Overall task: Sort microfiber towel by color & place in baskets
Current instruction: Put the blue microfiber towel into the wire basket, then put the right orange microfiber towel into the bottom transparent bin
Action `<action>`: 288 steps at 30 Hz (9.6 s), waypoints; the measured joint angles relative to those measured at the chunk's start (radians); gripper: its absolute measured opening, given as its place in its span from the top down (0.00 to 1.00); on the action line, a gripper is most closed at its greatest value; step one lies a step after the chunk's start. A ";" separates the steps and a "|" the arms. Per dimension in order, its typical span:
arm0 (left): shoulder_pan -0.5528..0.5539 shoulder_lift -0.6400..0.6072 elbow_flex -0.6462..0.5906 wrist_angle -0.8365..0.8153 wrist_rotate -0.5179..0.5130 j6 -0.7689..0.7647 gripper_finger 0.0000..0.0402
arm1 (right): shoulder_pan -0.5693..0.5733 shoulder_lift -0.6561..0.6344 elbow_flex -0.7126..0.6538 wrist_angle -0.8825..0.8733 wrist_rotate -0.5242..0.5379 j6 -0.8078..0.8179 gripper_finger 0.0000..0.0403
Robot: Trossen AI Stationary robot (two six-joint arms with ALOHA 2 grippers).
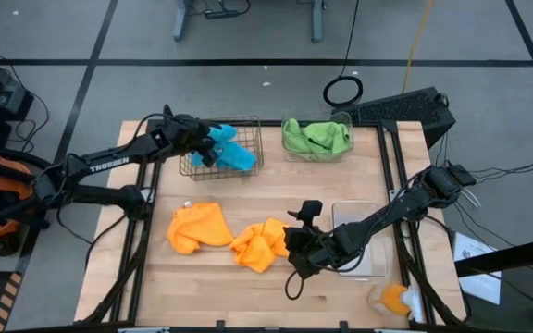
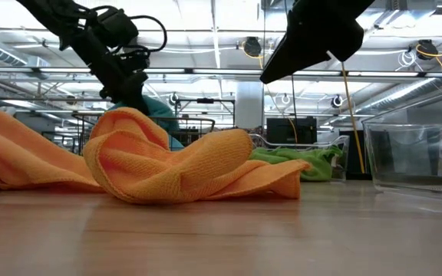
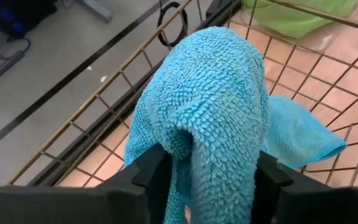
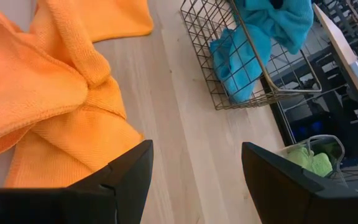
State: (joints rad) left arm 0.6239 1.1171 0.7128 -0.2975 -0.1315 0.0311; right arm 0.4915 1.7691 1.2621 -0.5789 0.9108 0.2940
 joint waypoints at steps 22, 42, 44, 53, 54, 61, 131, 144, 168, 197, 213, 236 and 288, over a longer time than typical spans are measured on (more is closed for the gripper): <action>-0.007 -0.001 0.000 -0.114 -0.051 -0.150 0.33 | 0.001 0.000 0.000 -0.001 0.000 -0.007 0.42; -0.268 -0.137 0.061 -0.106 -0.034 -0.255 0.33 | 0.001 0.000 0.000 -0.002 0.000 0.007 0.42; -0.354 -0.138 0.061 -0.102 -0.046 -0.294 0.33 | 0.001 0.000 0.000 -0.001 0.000 0.019 0.42; -0.791 -0.124 0.028 -0.012 -0.183 -0.342 0.33 | 0.007 0.000 0.000 -0.008 -0.024 0.038 0.42; -0.829 -0.125 0.015 0.014 -0.189 -0.348 0.33 | 0.008 0.000 0.000 -0.008 -0.024 0.037 0.42; -1.031 -0.085 -0.094 0.249 -0.228 -0.340 0.33 | 0.008 0.000 0.000 -0.007 -0.023 0.034 0.42; -1.155 0.670 -0.045 0.777 -0.573 -0.108 0.92 | -0.034 0.001 -0.244 0.579 -0.315 0.129 0.31; -1.168 0.615 -0.043 0.812 -0.675 0.168 0.92 | -0.074 0.001 -0.378 0.738 -0.400 0.128 0.16; -1.126 0.621 -0.042 0.815 -0.806 0.054 0.91 | -0.071 0.001 -0.407 0.891 -0.580 0.000 0.55; -1.015 0.648 -0.042 0.802 -0.570 0.035 0.91 | 0.021 0.001 -0.350 0.687 -0.276 -0.546 0.26; -1.010 0.648 -0.042 0.753 -0.569 0.107 0.91 | 0.034 0.038 -0.228 0.154 -0.140 -0.857 0.23; -0.964 0.648 -0.043 0.762 -0.509 0.134 0.91 | 0.000 0.208 -0.229 0.774 -0.106 -1.154 0.23; -1.000 0.641 -0.039 0.823 -0.314 -0.026 0.38 | -0.074 0.209 -0.228 0.868 -0.284 -0.750 0.98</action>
State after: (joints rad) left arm -0.3762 1.7580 0.6734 0.5257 -0.4455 0.0051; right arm 0.4175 1.9784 1.0340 0.2892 0.6270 -0.4557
